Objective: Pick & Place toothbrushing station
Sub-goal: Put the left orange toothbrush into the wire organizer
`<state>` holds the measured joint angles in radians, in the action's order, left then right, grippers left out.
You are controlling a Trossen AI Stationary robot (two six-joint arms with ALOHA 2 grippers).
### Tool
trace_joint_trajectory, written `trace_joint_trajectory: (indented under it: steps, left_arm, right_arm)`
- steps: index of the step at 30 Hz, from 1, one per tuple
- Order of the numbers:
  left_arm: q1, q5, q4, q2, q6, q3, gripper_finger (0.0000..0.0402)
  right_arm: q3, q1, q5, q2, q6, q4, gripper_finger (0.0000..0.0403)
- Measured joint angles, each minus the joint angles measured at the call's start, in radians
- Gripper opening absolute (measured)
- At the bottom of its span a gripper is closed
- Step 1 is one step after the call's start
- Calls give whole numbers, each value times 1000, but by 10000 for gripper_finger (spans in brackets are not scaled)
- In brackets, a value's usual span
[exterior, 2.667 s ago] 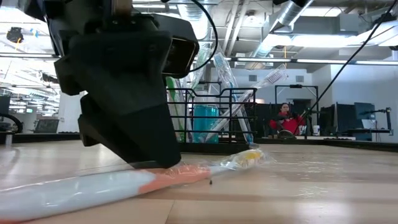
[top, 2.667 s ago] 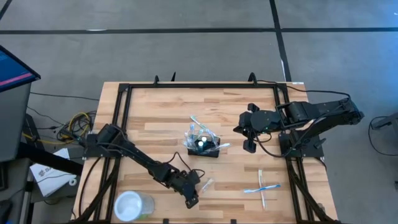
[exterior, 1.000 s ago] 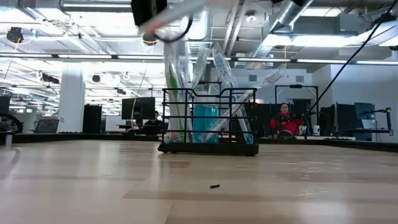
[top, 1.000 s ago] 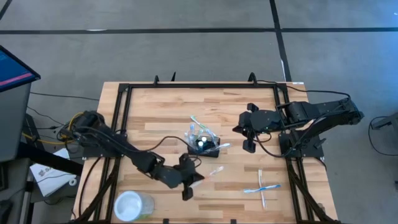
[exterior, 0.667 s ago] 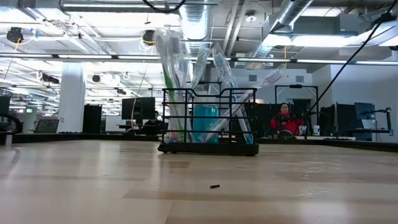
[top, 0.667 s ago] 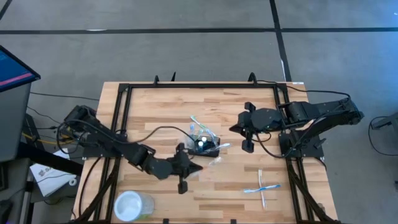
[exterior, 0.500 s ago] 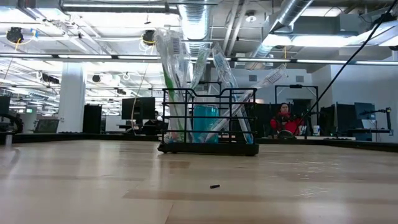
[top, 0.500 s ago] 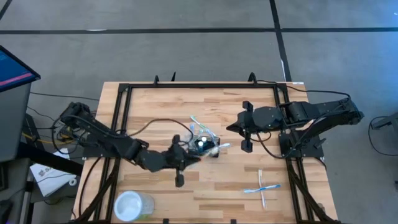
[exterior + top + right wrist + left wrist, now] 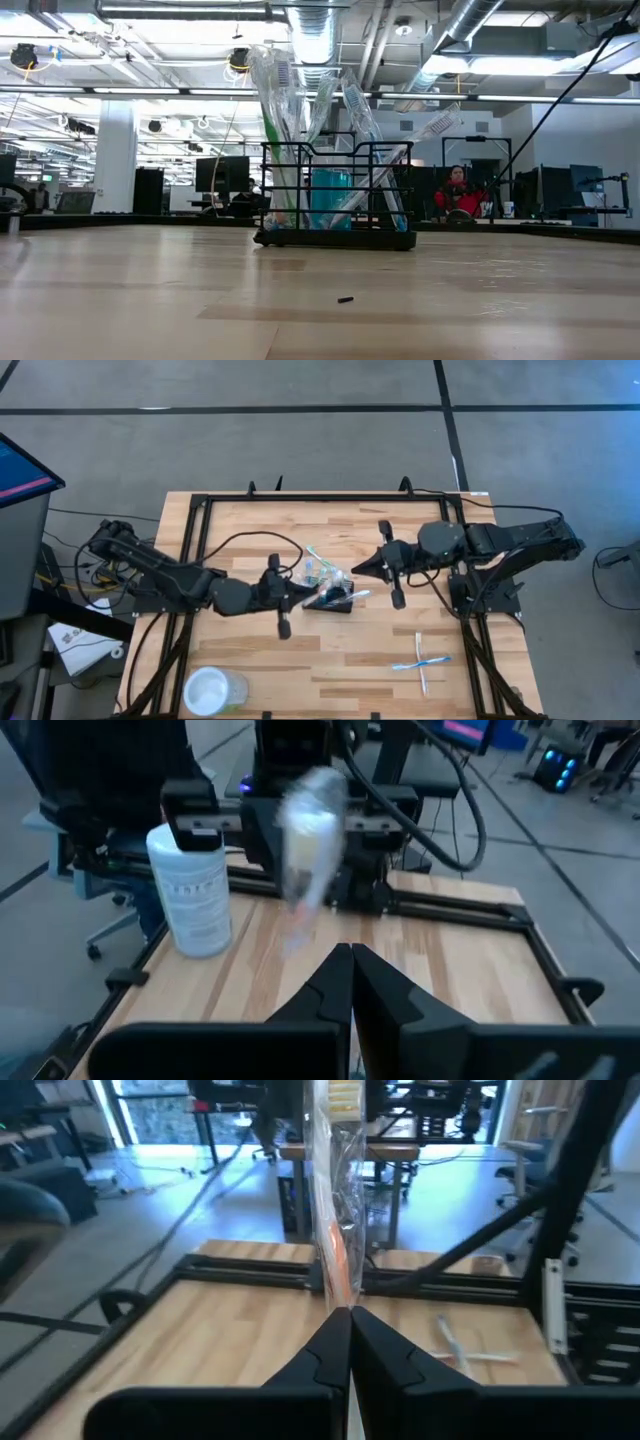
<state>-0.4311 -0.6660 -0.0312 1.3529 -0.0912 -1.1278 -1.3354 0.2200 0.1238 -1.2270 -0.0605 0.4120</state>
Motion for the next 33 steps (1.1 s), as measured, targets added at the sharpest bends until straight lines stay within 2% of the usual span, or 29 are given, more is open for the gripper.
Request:
trace_joint_trajectory:
  steps: [12,23,33]
  left_arm:
    - [94,91,-78,-14,102,0,0]
    - [103,98,-80,-50,134,-1,0]
    - [103,98,-81,-51,139,3,0]
  right_arm:
    - [0,-7,-75,-58,-27,-65,2]
    - [0,-52,-75,-68,-55,-93,88]
    - [0,-50,-75,-68,-72,-149,126]
